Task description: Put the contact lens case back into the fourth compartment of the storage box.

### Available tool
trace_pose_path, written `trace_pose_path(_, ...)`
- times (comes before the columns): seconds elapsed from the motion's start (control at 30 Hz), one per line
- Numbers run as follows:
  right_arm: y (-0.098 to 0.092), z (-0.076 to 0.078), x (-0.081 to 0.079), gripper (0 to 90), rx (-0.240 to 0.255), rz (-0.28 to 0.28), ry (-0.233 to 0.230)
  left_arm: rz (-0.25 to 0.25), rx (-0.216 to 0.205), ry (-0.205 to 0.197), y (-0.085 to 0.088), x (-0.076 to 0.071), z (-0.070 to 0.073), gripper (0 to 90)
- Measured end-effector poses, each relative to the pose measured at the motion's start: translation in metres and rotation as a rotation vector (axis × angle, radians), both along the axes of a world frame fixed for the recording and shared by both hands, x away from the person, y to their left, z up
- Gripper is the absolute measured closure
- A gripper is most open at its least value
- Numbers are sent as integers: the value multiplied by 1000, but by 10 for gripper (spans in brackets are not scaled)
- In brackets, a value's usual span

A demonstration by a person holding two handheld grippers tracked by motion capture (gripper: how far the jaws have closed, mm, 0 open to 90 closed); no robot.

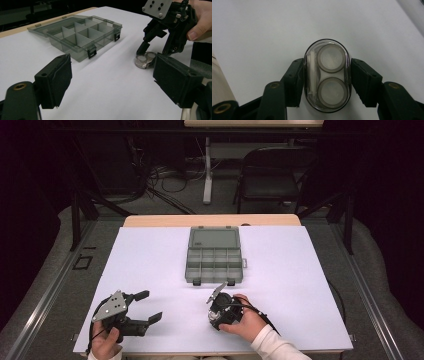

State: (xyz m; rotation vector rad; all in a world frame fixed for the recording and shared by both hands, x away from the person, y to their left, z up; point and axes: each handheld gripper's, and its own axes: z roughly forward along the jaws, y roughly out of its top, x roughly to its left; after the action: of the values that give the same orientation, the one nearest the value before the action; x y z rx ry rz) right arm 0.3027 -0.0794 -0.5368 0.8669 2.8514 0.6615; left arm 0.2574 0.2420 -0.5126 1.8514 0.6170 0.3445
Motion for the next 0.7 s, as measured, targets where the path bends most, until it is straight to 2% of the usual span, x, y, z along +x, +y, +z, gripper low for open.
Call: trace_pose_path(0.7,0,2,0,485,-5,8,1,-3,-1,-1,0,0,0,161)
